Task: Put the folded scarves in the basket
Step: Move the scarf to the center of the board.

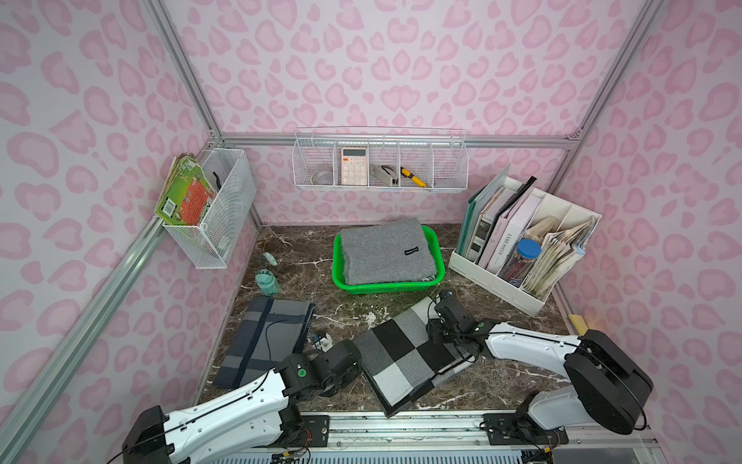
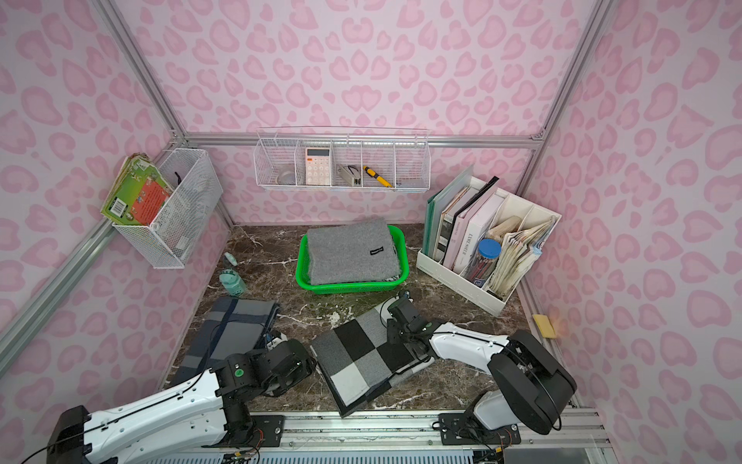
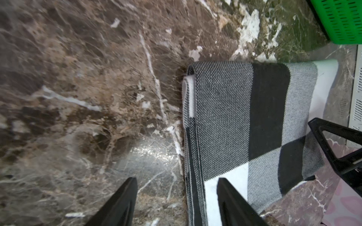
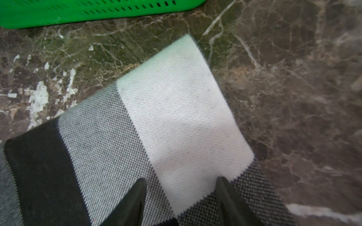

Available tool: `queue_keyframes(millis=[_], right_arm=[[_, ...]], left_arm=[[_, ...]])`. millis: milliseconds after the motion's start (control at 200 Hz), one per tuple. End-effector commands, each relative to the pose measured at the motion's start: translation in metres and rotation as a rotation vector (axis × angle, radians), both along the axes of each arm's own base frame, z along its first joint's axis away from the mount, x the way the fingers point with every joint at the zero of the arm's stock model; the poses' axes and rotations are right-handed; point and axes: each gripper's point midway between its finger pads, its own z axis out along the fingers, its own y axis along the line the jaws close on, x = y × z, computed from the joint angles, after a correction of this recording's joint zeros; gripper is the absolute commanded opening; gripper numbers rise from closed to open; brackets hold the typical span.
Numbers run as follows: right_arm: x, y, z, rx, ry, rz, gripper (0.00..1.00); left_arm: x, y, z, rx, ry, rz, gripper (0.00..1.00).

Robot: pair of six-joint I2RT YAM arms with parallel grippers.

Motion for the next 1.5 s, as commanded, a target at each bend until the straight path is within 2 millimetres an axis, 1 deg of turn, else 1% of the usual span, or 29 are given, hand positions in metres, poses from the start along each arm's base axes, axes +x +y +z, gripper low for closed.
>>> queue_keyframes(millis=[0, 120, 270, 350, 410, 500, 630, 670, 770, 875, 940, 1035, 1140, 1210, 1300, 1375, 1495], right_arm=[[-0.001, -0.004, -0.004, 0.007, 0.002, 0.005, 0.60], [-0.008, -0.012, -0.013, -0.005, 0.023, -0.004, 0.59], [-0.022, -0.021, -0.022, 0.004, 0.048, -0.018, 0.58], [-0.032, -0.027, -0.024, 0.013, 0.060, -0.022, 0.58], [-0.040, -0.030, -0.025, 0.027, 0.066, -0.025, 0.58], [-0.057, -0.032, -0.028, 0.044, 0.084, -0.018, 0.58], [-0.086, -0.024, -0.030, 0.075, 0.113, 0.006, 0.59], [-0.095, -0.020, -0.030, 0.088, 0.119, 0.017, 0.59], [-0.116, -0.002, -0.027, 0.136, 0.136, 0.070, 0.60], [-0.127, 0.011, -0.019, 0.144, 0.128, 0.088, 0.61], [-0.127, 0.015, -0.008, 0.142, 0.098, 0.086, 0.62], [-0.123, 0.017, 0.007, 0.161, 0.055, 0.079, 0.64], [-0.112, 0.011, 0.025, 0.173, -0.027, 0.059, 0.67], [-0.105, 0.006, 0.038, 0.186, -0.078, 0.053, 0.70], [-0.092, -0.004, 0.051, 0.215, -0.110, 0.039, 0.75], [-0.080, -0.014, 0.056, 0.257, -0.122, 0.022, 0.77], [-0.067, -0.025, 0.057, 0.355, -0.118, 0.019, 0.81]], left_arm=[[0.007, -0.023, 0.000, -0.068, -0.013, 0.005, 0.64], [0.009, -0.035, -0.012, -0.072, 0.014, 0.016, 0.58], [0.013, -0.043, -0.023, -0.019, 0.049, 0.019, 0.57], [0.016, -0.040, -0.030, 0.029, 0.064, 0.042, 0.56], [0.019, -0.038, -0.032, 0.061, 0.062, 0.053, 0.56], [0.027, -0.031, -0.034, 0.090, 0.055, 0.074, 0.57], [0.042, -0.021, -0.038, 0.065, 0.067, 0.101, 0.58], [0.048, -0.018, -0.035, 0.071, 0.055, 0.104, 0.59], [0.065, -0.017, -0.025, 0.087, 0.018, 0.074, 0.61], [0.080, -0.010, -0.015, 0.098, 0.018, 0.068, 0.62], [0.087, -0.002, -0.009, 0.093, 0.010, 0.082, 0.62], [0.090, 0.011, 0.003, 0.092, -0.006, 0.096, 0.62], [0.083, 0.022, 0.015, 0.104, -0.024, 0.092, 0.64], [0.074, 0.026, 0.018, 0.097, -0.025, 0.077, 0.67], [0.061, 0.025, 0.016, 0.060, -0.009, 0.040, 0.70], [0.051, 0.022, 0.010, 0.034, 0.017, -0.003, 0.73], [0.037, 0.020, -0.004, 0.029, 0.070, -0.048, 0.75]])
